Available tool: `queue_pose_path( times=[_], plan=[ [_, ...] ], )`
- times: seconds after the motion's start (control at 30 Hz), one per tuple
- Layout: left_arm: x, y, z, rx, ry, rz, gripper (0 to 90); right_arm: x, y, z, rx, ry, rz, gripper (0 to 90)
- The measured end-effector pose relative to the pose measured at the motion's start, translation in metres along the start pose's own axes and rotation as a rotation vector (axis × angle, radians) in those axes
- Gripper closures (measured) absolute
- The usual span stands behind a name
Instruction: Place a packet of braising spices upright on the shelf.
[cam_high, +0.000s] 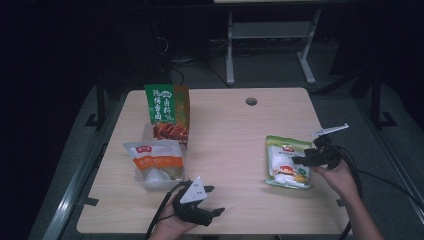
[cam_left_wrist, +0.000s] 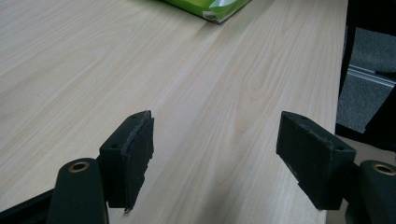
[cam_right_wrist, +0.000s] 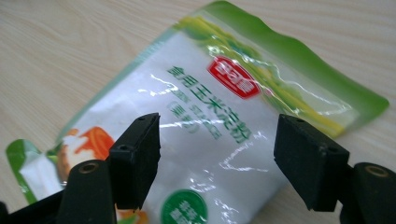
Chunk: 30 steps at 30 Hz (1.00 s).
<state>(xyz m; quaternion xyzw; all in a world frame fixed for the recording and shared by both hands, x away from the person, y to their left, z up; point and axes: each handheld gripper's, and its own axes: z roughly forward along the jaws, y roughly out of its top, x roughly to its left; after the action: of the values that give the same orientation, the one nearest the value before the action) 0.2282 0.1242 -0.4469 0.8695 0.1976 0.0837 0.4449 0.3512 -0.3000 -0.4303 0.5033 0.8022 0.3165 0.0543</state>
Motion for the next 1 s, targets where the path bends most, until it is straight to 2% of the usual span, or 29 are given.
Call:
queue_pose_path(
  times=[0.1,0.3,0.37,0.5,0.53,0.63,0.67,0.7,1.0],
  plan=[
    [0.0,0.0,0.0,0.003,-0.001,0.0,27.3,-0.008,-0.006,0.002,0.01,-0.023,0.027,30.9],
    [-0.001,0.0,0.002,0.003,-0.005,-0.002,27.3,-0.02,-0.016,0.004,0.03,-0.033,0.054,31.8],
    [-0.001,0.0,0.002,0.004,-0.005,-0.001,27.3,-0.022,-0.018,0.004,0.022,-0.014,0.069,35.8],
    [-0.001,0.0,0.002,0.002,-0.012,-0.011,27.3,-0.024,-0.021,0.004,0.007,-0.021,0.086,46.8],
    [-0.001,0.0,0.002,0.002,-0.012,-0.011,27.3,-0.024,-0.021,0.004,0.007,-0.021,0.086,46.8],
    [-0.001,0.0,0.002,0.001,-0.015,-0.014,27.3,-0.03,-0.028,0.005,-0.018,0.011,0.137,59.1],
    [-0.001,0.0,0.002,0.001,-0.015,-0.014,27.3,-0.032,-0.029,0.006,-0.019,0.052,0.154,67.4],
    [-0.001,0.0,0.002,0.002,-0.015,-0.013,27.3,-0.032,-0.031,0.007,-0.019,0.072,0.162,70.2],
    [0.0,0.0,0.004,0.005,-0.013,-0.016,27.3,-0.028,-0.029,0.01,-0.013,0.075,0.151,85.2]
  ],
)
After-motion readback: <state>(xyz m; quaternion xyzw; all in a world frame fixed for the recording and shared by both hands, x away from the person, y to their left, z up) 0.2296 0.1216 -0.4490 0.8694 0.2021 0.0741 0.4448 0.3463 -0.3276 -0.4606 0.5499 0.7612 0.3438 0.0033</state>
